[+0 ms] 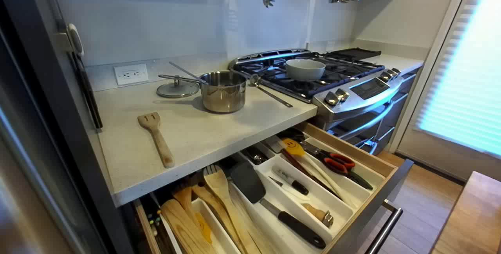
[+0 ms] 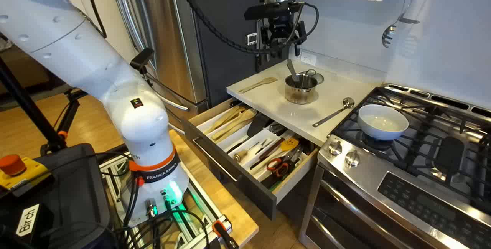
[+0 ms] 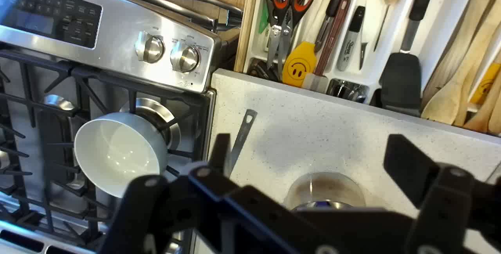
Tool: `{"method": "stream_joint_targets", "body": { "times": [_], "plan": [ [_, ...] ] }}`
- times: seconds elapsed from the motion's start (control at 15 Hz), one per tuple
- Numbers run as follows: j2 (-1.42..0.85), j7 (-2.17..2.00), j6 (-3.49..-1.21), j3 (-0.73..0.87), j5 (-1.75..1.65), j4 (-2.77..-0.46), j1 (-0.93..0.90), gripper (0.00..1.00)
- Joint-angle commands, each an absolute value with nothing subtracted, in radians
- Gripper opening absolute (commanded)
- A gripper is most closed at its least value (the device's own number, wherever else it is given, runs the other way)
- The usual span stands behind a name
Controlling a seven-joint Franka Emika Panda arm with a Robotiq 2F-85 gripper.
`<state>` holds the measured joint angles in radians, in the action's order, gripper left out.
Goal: Move the grey bowl to the left
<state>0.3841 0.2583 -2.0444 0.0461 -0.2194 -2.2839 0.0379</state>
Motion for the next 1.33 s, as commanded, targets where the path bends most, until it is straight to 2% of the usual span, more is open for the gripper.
{"method": "stream_joint_targets", "body": {
  "times": [0.0, 0.27, 0.53, 0.8, 1.07, 1.27],
  "plan": [
    [0.384, 0.256, -2.041, 0.052, -0.221, -2.281, 0.031, 1.0],
    [0.319, 0.099, -2.124, 0.043, -0.252, -2.258, 0.074, 1.0],
    [0.123, -0.032, -2.303, 0.098, -0.262, -2.186, 0.149, 1.0],
    [-0.109, -0.14, -2.366, 0.165, -0.243, -2.028, 0.206, 1.0],
    [-0.361, -0.226, -2.293, 0.232, -0.19, -1.794, 0.229, 1.0],
    [-0.505, -0.215, -2.158, 0.245, -0.083, -1.629, 0.268, 1.0]
  ]
}}
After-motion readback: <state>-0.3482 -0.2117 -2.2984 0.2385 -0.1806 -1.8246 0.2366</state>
